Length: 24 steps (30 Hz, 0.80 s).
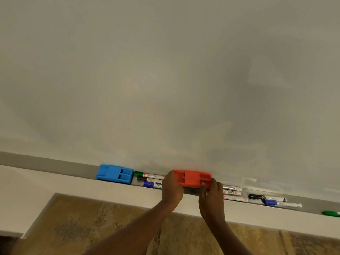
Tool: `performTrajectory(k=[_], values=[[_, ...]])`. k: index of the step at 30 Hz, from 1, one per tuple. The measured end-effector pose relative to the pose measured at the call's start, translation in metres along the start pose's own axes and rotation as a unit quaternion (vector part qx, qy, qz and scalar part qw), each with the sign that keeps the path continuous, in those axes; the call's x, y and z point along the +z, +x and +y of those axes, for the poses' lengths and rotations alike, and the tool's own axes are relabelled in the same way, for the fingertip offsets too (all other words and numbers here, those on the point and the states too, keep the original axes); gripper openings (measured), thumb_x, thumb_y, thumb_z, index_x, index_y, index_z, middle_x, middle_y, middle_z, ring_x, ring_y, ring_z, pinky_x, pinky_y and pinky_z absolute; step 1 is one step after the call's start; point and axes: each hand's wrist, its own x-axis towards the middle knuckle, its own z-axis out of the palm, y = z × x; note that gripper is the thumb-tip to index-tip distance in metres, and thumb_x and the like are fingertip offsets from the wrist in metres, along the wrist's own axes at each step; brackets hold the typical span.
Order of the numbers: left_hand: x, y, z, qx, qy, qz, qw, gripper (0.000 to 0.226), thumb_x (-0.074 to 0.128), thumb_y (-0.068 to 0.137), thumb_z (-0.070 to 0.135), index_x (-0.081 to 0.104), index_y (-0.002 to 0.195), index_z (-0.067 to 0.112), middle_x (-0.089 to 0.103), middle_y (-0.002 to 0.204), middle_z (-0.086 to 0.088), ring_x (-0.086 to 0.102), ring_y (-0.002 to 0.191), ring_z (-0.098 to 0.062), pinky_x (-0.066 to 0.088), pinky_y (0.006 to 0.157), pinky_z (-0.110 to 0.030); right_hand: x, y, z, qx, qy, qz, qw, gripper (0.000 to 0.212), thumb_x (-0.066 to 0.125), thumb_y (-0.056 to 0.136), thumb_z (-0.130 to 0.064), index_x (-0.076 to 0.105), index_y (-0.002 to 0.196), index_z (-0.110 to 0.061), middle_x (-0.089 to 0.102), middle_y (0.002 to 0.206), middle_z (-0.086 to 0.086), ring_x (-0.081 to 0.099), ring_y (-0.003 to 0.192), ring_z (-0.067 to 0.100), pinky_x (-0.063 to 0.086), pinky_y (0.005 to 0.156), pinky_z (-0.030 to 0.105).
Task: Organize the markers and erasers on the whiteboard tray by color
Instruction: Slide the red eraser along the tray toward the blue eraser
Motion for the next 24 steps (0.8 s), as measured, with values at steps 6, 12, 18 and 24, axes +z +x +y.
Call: performTrajectory(k=[6,12,18,24], values=[[0.000,0.011,-0.013,-0.009,0.017,-0.011,1.000,0.025,0.060,0.090,0.017,0.058,0.113,0.008,0.065,0.114,-0.010,0.061,0.107,-0.024,0.051,0.096,-0.033,0.012,-0.003,0.004,0.018,-0.014,-0.018,1.000,0.028,0.045,0.093,-0.004,0.049,0.120,-0.007,0.054,0.110,0.012,0.048,0.084,0.015,0.040,0.073,0.026],[-0.001,0.022,-0.028,0.005,0.027,-0.019,0.999,0.014,0.056,0.090,0.009,0.065,0.099,0.004,0.069,0.101,-0.012,0.064,0.097,-0.024,0.051,0.085,-0.029,0.020,-0.003,0.013,0.023,-0.037,-0.058,0.997,0.032,0.041,0.094,-0.003,0.049,0.125,-0.006,0.062,0.113,0.014,0.060,0.100,0.026,0.048,0.085,0.034],[0.002,0.028,-0.033,0.022,0.068,-0.014,0.997,0.010,0.055,0.088,0.006,0.064,0.092,0.008,0.069,0.093,-0.008,0.064,0.086,-0.019,0.043,0.071,-0.019,0.026,-0.003,0.016,0.018,-0.079,-0.072,0.994,0.036,0.042,0.095,-0.009,0.044,0.131,-0.010,0.062,0.115,0.011,0.061,0.098,0.024,0.051,0.085,0.035],[0.008,0.027,-0.035,0.030,0.103,-0.020,0.994,0.013,0.059,0.089,0.013,0.062,0.102,0.010,0.068,0.102,-0.005,0.063,0.096,-0.018,0.051,0.086,-0.026,0.029,-0.003,0.018,0.009,-0.121,-0.058,0.991,0.029,0.044,0.095,-0.010,0.049,0.122,-0.008,0.063,0.110,0.011,0.061,0.093,0.025,0.053,0.080,0.036]])
